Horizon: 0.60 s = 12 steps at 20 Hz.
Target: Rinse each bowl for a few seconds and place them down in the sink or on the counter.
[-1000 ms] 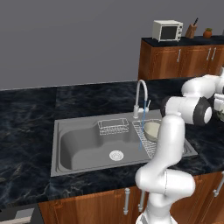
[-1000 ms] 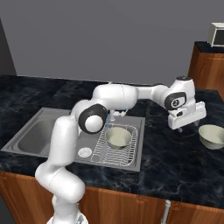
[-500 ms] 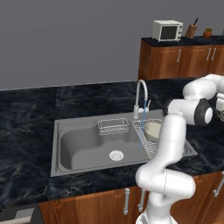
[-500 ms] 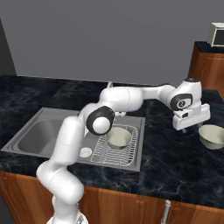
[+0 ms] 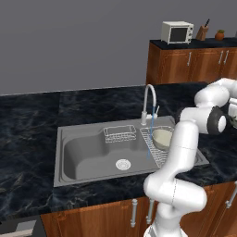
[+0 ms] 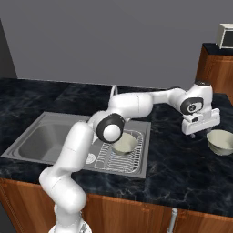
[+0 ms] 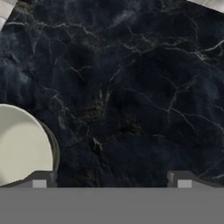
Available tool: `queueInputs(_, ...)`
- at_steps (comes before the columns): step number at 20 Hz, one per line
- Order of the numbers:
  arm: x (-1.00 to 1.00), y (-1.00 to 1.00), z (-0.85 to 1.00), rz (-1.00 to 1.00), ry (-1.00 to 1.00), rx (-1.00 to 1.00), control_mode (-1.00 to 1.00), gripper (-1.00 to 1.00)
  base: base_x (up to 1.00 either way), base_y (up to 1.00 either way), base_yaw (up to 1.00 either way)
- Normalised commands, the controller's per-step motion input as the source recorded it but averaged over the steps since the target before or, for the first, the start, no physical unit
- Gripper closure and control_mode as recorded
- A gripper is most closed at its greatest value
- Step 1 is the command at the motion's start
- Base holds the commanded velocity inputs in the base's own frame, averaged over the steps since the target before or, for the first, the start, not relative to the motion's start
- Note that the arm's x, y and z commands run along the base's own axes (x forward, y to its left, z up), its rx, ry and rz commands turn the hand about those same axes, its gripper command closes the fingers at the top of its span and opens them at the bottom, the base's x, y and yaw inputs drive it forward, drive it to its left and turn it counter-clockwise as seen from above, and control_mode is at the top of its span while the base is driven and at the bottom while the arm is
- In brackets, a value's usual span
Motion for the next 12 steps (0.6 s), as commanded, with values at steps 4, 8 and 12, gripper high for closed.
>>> queueInputs(4,0.02,0.00,-0.05,0.00,0.00,0.00,-1.00,-1.00,0.00,0.00,0.00)
queueInputs(8,0.00,-0.01,-0.19,0.00,0.00,-0.01,-1.00,-1.00,0.00,0.00,0.00)
queueInputs(12,0.00,-0.02,-0.27,0.00,0.00,-0.03,-1.00,-1.00,0.00,0.00,0.00)
